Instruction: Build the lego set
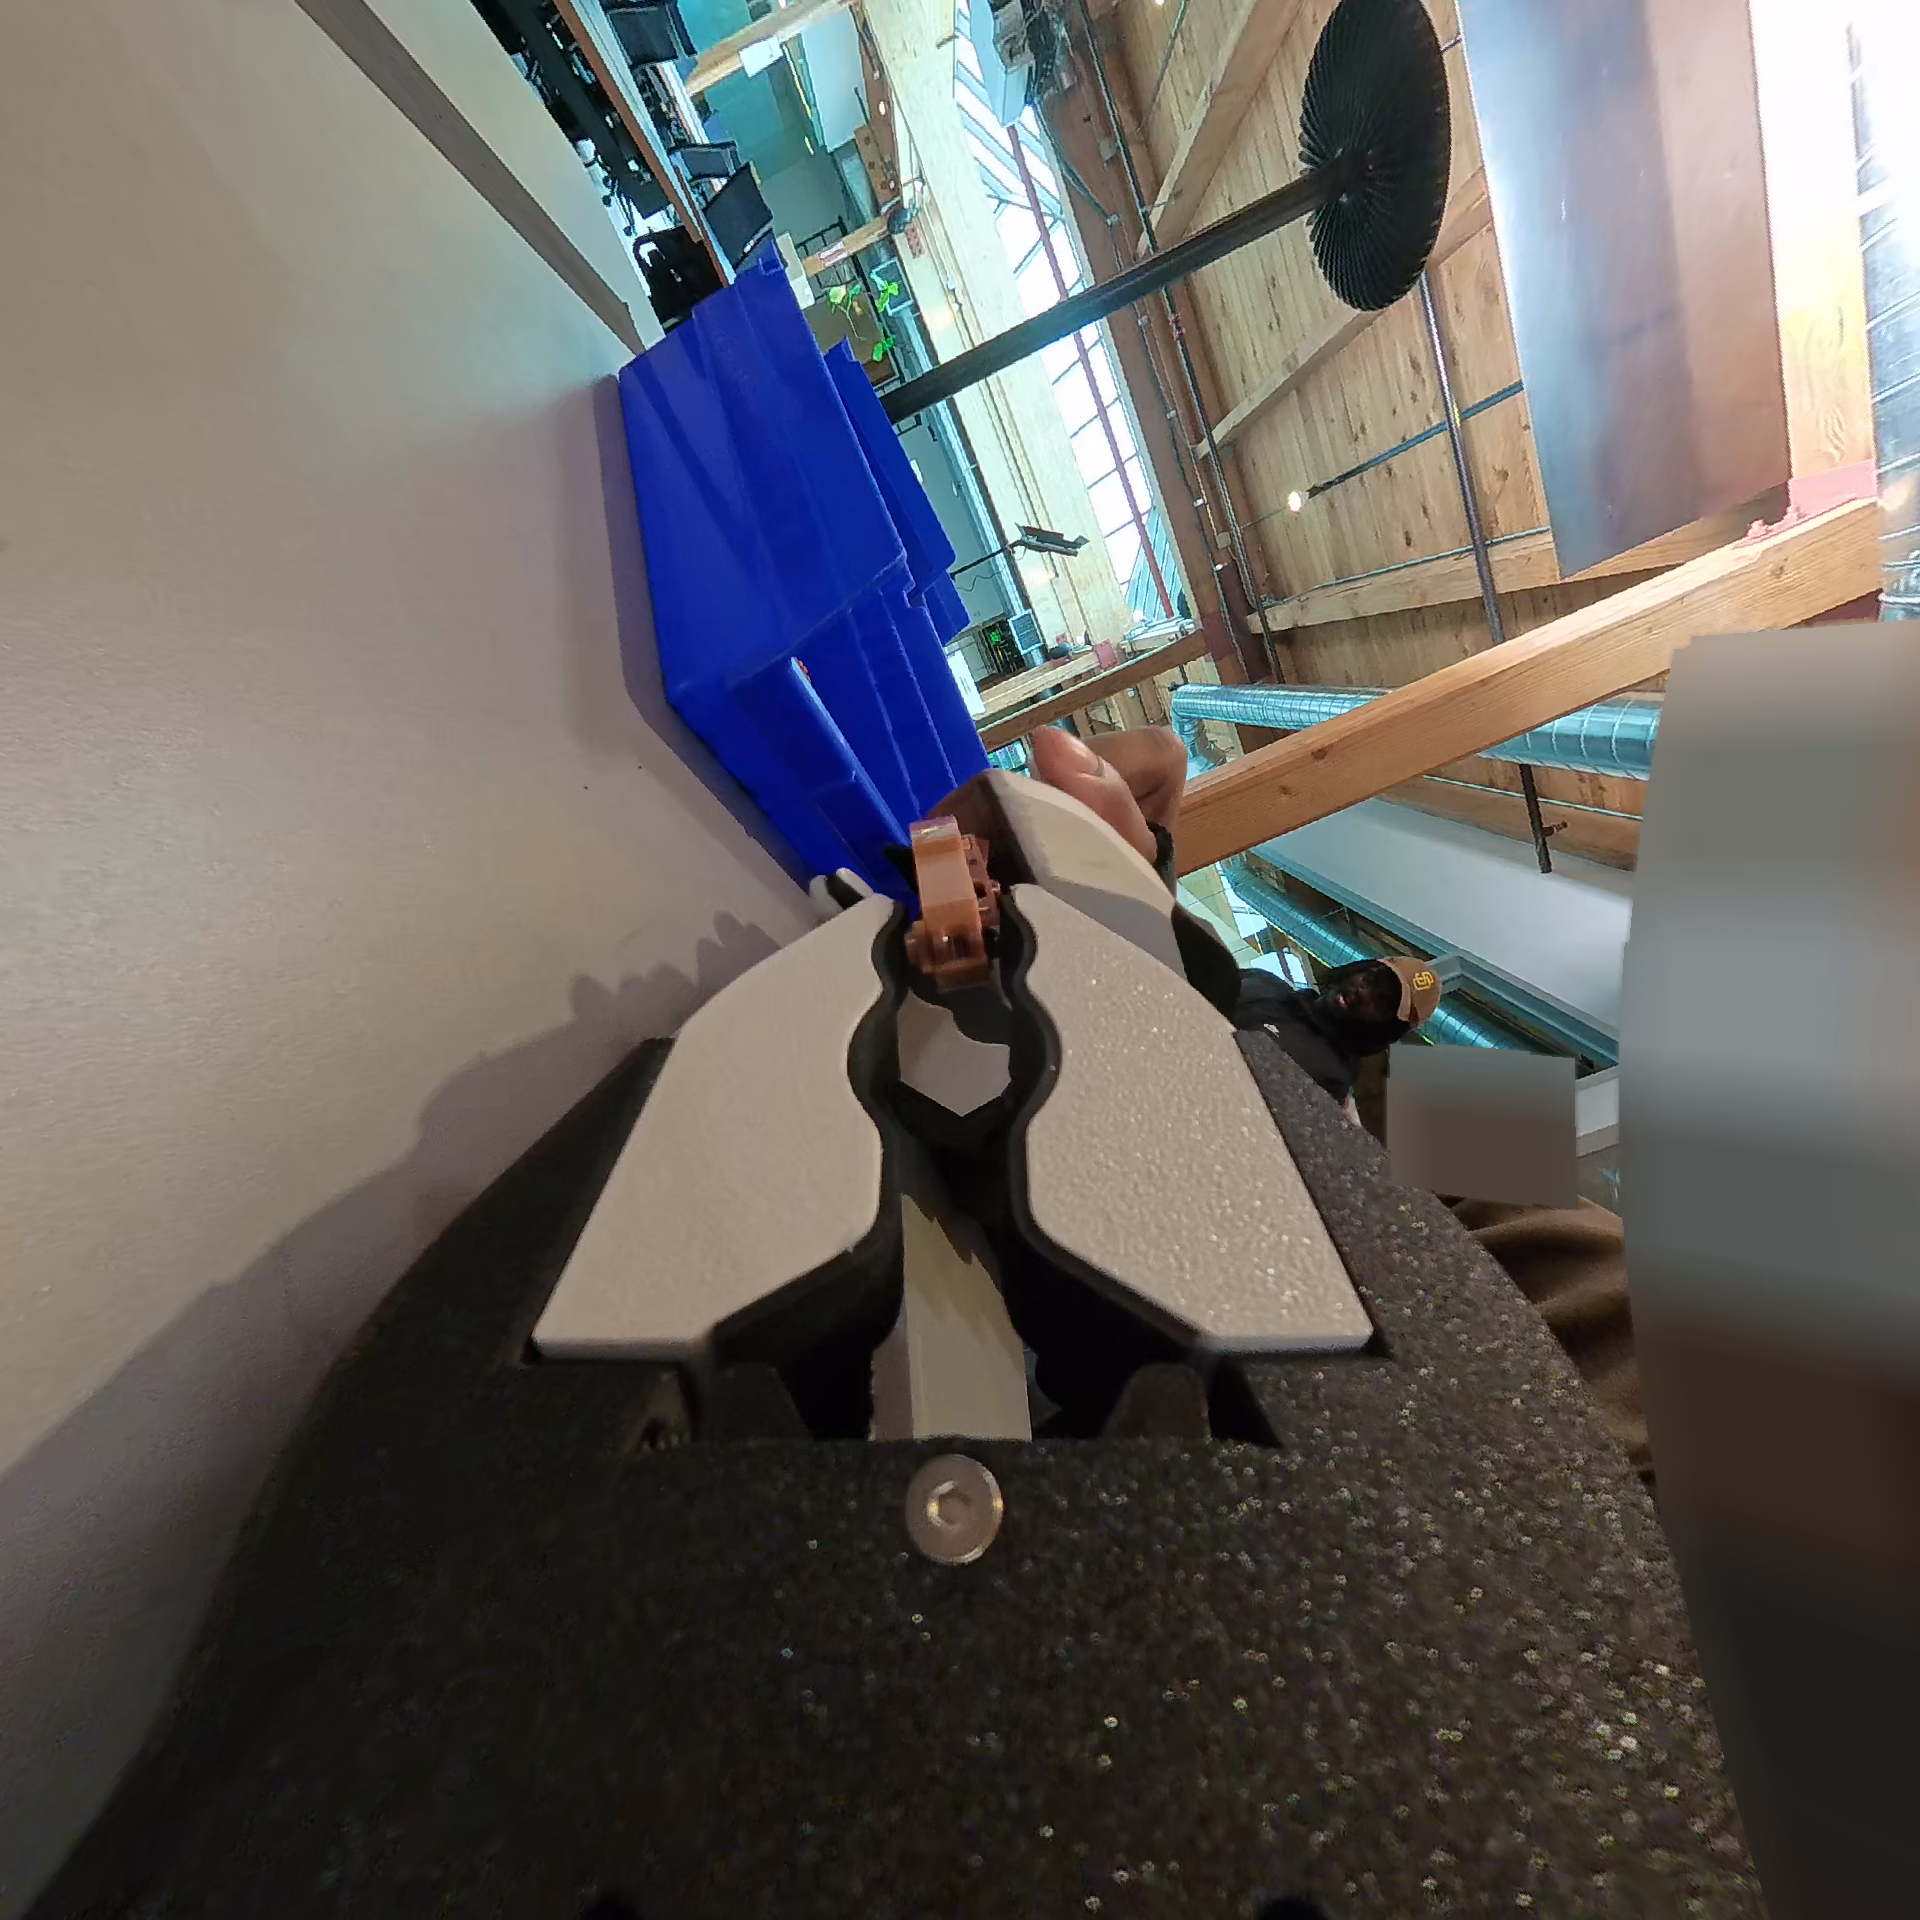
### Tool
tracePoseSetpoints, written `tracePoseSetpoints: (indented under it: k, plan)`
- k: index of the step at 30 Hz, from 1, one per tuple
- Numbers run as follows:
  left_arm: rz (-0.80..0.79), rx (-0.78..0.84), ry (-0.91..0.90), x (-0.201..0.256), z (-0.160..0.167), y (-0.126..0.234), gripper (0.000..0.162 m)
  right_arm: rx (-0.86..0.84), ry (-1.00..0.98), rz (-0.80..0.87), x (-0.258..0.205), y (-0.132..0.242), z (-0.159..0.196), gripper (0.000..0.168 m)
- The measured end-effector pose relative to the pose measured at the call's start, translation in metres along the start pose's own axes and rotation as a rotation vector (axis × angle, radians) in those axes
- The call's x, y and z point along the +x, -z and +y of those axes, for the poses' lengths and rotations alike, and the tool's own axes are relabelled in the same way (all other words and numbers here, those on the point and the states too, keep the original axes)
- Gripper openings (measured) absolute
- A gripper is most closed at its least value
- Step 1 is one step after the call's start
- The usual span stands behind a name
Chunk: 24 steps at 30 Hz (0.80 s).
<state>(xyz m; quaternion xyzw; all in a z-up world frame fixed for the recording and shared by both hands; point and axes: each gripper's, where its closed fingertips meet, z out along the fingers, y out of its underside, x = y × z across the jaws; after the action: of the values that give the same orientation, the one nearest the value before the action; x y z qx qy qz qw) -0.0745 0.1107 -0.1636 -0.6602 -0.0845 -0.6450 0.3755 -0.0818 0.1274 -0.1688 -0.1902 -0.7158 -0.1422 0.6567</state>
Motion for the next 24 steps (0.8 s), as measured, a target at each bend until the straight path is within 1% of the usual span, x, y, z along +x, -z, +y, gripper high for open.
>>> tracePoseSetpoints:
  k: [4,8,14,24]
  plan:
    - [0.001,0.006,0.007,0.000,-0.001,0.001,0.016,0.029,0.008,0.029,0.006,0.006,-0.003,0.034]
    - [0.000,0.005,0.005,0.000,-0.001,0.001,0.016,0.077,0.046,0.006,-0.001,0.012,-0.009,0.031]
    - [0.004,-0.003,0.001,0.001,0.000,0.000,0.016,0.046,0.041,-0.016,-0.004,0.009,-0.003,0.030]
    - [0.004,-0.007,0.002,0.001,0.001,0.000,0.016,0.040,0.051,-0.016,-0.005,0.007,-0.002,0.030]
